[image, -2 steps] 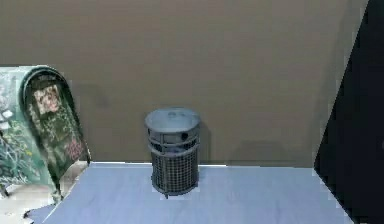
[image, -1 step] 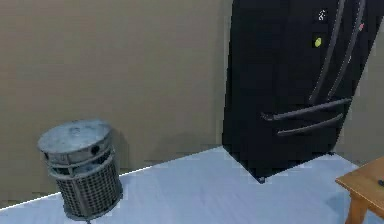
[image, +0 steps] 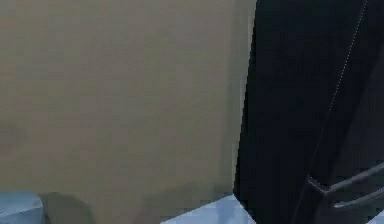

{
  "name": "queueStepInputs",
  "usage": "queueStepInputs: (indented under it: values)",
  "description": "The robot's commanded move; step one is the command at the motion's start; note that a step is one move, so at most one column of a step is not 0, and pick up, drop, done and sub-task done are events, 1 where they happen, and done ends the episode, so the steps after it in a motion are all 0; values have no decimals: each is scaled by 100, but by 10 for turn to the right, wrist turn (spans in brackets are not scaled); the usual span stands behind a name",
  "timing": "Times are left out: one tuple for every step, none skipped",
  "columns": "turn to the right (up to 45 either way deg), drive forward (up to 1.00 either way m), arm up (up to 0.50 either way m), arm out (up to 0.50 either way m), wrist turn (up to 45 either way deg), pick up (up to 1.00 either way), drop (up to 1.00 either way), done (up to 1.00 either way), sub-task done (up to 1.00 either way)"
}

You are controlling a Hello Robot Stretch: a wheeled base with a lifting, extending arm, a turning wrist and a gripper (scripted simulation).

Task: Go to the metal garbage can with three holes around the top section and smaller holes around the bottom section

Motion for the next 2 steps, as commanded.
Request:
queueStepInputs:
  values:
    - [-450, 0, 0, 0, 0, 0, 0, 0, 0]
    - [-120, 0, 0, 0, 0, 0, 0, 0, 0]
